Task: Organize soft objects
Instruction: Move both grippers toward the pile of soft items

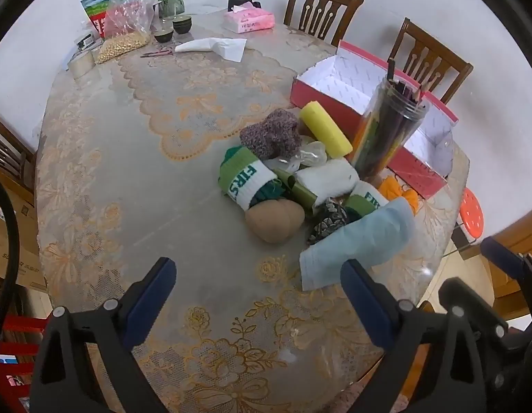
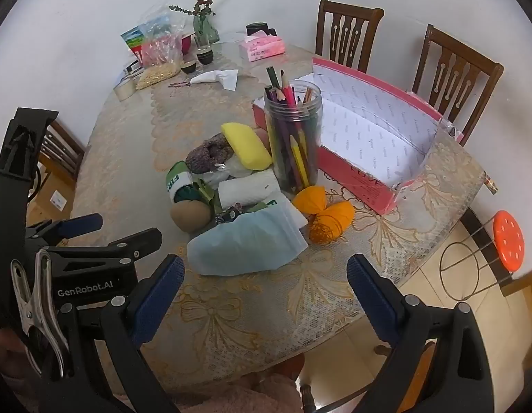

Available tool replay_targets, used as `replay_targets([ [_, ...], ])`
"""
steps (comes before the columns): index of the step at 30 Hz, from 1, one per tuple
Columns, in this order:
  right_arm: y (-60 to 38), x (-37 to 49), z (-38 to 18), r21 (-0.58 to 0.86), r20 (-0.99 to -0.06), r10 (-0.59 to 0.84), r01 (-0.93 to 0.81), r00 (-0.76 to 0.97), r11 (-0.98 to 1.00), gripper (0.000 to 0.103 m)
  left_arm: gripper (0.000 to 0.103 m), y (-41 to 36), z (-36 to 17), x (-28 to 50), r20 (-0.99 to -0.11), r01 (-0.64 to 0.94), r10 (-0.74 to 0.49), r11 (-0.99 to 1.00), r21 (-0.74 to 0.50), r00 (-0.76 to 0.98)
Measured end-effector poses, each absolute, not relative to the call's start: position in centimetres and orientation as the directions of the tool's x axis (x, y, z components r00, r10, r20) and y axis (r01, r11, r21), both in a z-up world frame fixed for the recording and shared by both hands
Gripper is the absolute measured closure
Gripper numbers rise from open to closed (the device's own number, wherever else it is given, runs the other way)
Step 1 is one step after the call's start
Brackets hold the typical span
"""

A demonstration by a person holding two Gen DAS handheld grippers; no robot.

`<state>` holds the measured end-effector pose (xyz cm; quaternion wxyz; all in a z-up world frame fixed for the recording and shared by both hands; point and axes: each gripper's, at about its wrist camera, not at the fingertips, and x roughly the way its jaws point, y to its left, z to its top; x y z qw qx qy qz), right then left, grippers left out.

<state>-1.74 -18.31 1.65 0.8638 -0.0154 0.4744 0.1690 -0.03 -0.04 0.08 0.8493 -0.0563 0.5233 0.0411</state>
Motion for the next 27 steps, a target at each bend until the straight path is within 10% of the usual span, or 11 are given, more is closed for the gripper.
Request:
replay_targets([
  [27,-18.56,-1.7,1.46,0.135,-0.826,0.277,-0.306,0.491,0.943,0.005,0.005,-0.08,0.32,-0.28,-0.892,-0.119,0.012,0.992,-0.047,0.452],
])
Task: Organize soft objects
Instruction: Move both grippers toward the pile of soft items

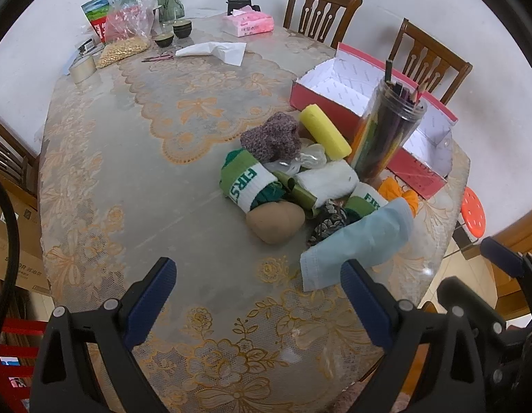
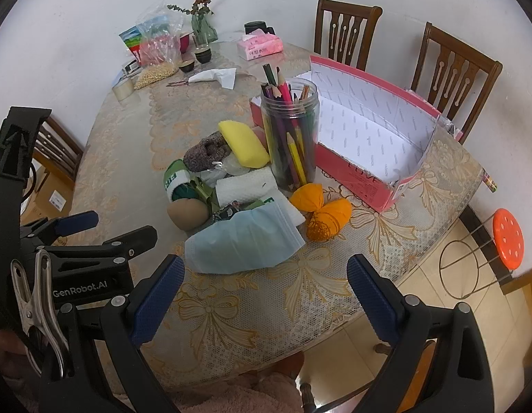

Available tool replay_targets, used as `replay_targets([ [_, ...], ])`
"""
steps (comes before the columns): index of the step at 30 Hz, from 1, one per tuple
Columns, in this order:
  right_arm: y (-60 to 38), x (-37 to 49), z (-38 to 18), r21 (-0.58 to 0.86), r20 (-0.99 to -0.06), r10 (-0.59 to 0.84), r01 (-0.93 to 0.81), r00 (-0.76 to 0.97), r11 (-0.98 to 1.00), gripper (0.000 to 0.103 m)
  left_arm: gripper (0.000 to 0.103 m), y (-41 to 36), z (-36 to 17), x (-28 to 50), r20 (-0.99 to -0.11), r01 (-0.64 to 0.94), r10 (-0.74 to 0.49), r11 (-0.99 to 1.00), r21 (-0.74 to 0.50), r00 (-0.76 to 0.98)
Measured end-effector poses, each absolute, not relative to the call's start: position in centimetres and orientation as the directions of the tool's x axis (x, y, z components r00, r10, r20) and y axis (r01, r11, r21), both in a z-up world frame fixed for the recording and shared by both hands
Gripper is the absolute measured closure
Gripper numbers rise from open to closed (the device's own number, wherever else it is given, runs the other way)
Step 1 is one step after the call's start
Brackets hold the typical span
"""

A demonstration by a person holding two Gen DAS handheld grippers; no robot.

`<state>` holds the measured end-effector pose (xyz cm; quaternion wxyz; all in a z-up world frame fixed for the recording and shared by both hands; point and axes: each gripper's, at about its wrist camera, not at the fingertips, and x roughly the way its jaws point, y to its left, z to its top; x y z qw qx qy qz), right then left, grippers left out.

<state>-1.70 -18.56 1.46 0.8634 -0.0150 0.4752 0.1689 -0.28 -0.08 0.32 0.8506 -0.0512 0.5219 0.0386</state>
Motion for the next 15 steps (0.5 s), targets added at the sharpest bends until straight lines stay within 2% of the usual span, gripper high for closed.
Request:
replay_targets([
  [15,-18.51,-1.58,1.18,0.131,-0.831,0.267,-0.295,0.488,0.947,0.005,0.005,0.28,-0.09,0.04,-0.894,-0.122,0.013,0.991,-0.047,0.447],
])
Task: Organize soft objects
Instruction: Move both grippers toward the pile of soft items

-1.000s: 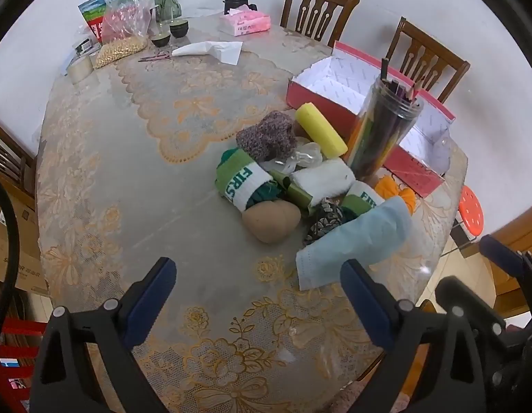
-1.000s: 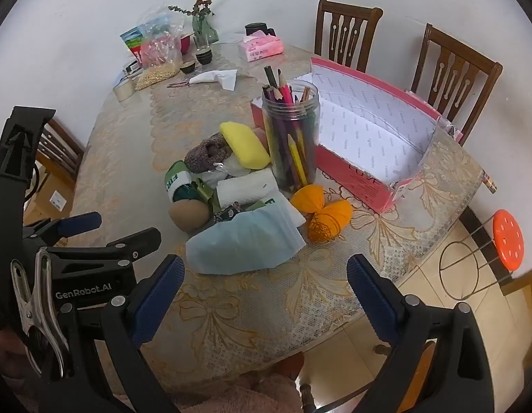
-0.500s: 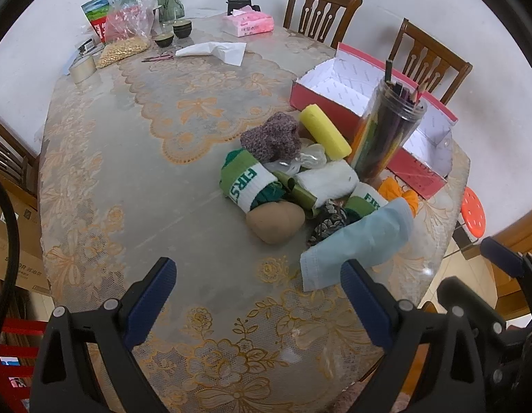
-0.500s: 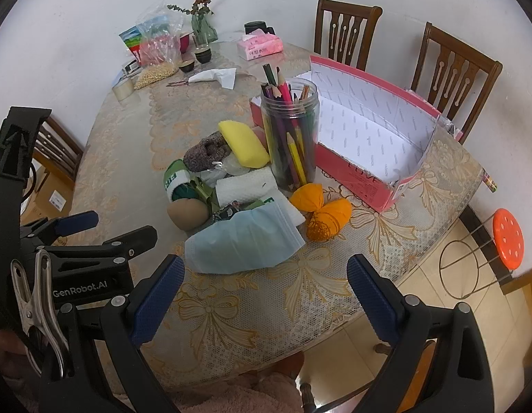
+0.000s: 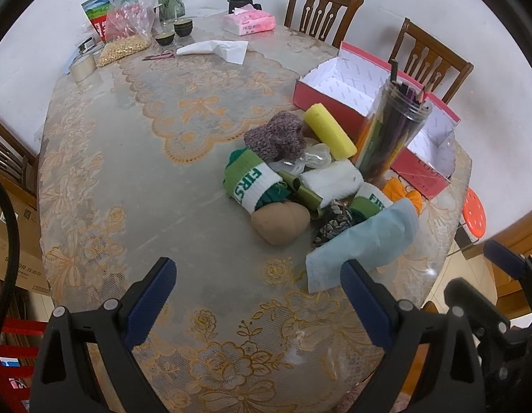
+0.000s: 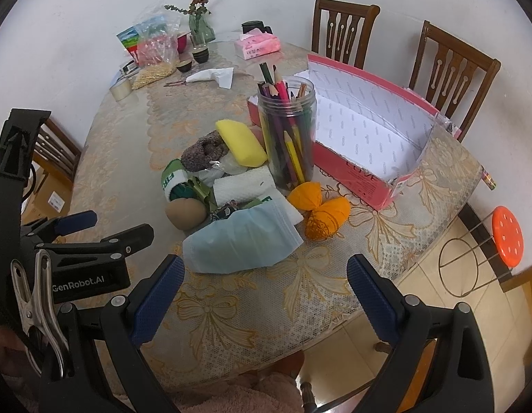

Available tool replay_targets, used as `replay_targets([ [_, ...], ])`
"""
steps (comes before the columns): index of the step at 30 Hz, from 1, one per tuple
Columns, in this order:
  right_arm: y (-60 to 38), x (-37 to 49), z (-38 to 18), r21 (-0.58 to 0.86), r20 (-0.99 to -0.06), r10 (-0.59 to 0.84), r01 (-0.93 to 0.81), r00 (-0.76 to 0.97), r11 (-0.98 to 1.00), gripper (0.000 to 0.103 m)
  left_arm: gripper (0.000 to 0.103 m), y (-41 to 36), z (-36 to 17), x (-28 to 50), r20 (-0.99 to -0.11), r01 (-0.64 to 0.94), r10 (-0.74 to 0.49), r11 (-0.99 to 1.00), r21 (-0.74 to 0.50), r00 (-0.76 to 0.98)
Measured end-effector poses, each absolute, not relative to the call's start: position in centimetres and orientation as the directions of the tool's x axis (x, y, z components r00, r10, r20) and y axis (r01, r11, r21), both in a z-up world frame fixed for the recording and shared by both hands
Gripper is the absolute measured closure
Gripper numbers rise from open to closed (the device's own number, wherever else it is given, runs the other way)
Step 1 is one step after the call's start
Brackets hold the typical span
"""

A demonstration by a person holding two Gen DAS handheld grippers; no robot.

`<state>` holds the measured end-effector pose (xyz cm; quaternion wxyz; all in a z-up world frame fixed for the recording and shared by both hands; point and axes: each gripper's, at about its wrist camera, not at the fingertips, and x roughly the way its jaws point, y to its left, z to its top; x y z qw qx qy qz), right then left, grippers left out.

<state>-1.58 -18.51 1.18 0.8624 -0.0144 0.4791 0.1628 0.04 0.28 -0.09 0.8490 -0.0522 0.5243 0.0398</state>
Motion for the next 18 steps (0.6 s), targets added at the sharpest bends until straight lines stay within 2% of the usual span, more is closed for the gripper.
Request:
replay_targets([
  [18,-19.3,-1.3,0.2,0.123,-0.849,0.235,-0.255,0.474,0.959,0.005,0.005,2.1,-0.8,3.3,-0.892,-0.1,-0.012,0.993,-0.064,0.452],
])
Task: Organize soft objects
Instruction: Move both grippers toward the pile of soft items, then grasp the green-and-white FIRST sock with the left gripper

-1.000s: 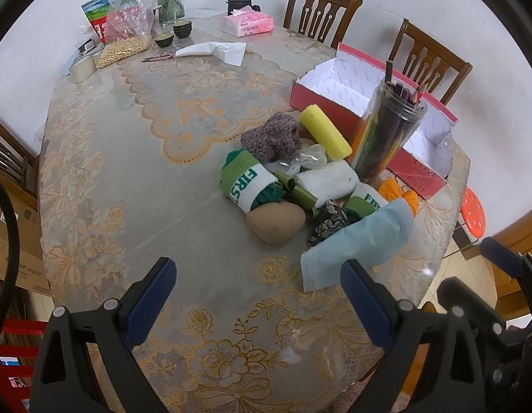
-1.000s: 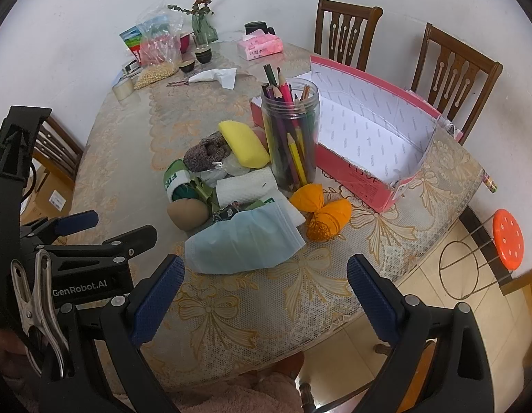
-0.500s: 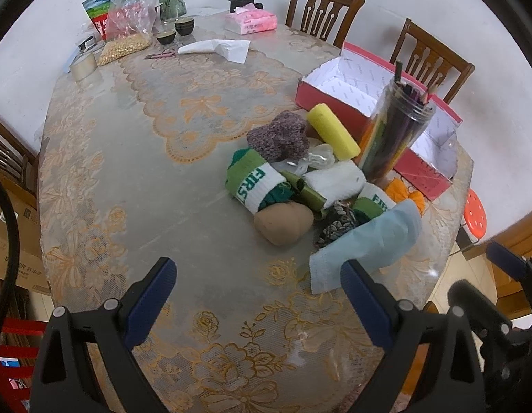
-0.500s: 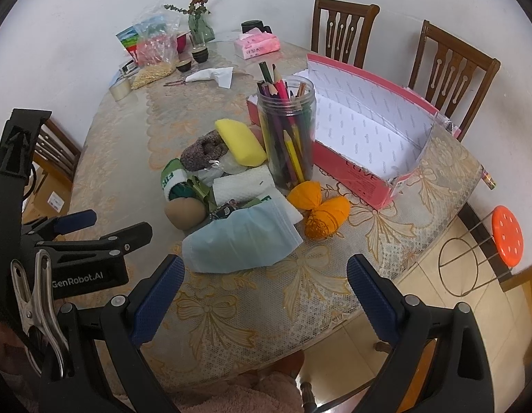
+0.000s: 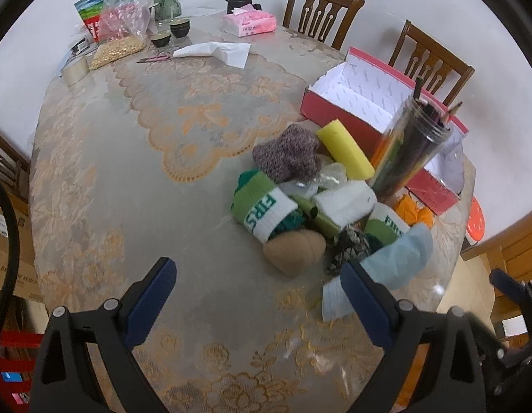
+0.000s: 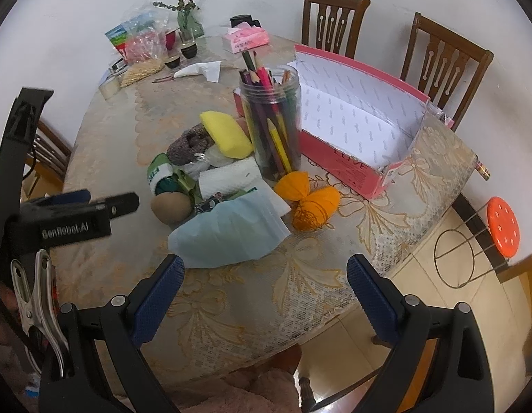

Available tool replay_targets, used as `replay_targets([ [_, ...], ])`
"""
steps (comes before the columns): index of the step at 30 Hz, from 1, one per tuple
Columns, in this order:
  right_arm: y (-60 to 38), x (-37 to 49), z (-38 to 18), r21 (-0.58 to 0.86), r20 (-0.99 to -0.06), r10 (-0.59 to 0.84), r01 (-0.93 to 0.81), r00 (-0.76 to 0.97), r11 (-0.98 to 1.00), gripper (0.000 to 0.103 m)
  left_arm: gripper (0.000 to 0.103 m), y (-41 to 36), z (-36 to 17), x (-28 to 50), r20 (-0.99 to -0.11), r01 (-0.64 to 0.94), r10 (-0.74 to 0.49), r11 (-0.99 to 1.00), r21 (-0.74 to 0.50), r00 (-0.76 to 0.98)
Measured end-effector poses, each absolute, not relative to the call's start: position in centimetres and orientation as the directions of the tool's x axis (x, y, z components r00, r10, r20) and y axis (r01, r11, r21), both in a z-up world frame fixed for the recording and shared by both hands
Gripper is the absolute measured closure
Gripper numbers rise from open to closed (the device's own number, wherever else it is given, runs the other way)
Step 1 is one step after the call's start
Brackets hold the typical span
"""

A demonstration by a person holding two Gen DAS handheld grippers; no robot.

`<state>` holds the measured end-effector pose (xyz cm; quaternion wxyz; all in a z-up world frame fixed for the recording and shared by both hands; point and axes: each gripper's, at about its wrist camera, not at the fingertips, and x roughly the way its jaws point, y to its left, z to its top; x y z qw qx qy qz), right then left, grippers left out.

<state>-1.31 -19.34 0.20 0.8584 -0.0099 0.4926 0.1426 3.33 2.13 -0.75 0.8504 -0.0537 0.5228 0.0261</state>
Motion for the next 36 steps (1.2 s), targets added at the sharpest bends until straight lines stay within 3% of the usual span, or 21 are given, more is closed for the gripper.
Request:
replay_targets([
  [6,-19.5,-0.9,-0.7,0.117,-0.859,0.22,-0.241,0.463,0.963,0.005,0.006,2.4,-1.2,5.9,-0.89,-0.101,-0.01,0.993,-0.063,0.455],
  [16,-20.4,1.4,-2.4,0.123,-0.87,0.203,-0.2,0.45,0.972,0.006,0.024,3.2,-3.1,9.2,-0.907,-0.161,-0.011,0.983,-0.087,0.422],
  [21,-21.1,3.1,-3.2,0.129,-0.873,0.194,-0.172,0.447,0.977,0.015,0.031,3.7,-4.3,10.0,-0.915,-0.184,-0.016,0.978,-0.098,0.402],
  [33,-22.9,6.6,-5.7,0.155,-0.886,0.186,-0.107,0.424,0.982,0.031,0.033,4.5,-6.8,10.5,-0.937,-0.216,-0.021,0.971,-0.102,0.348],
  [36,-23.3,7.0,-6.2,0.161,-0.891,0.187,-0.098,0.413,0.982,0.035,0.039,4.6,-7.3,10.6,-0.941,-0.215,-0.039,0.97,-0.117,0.335],
])
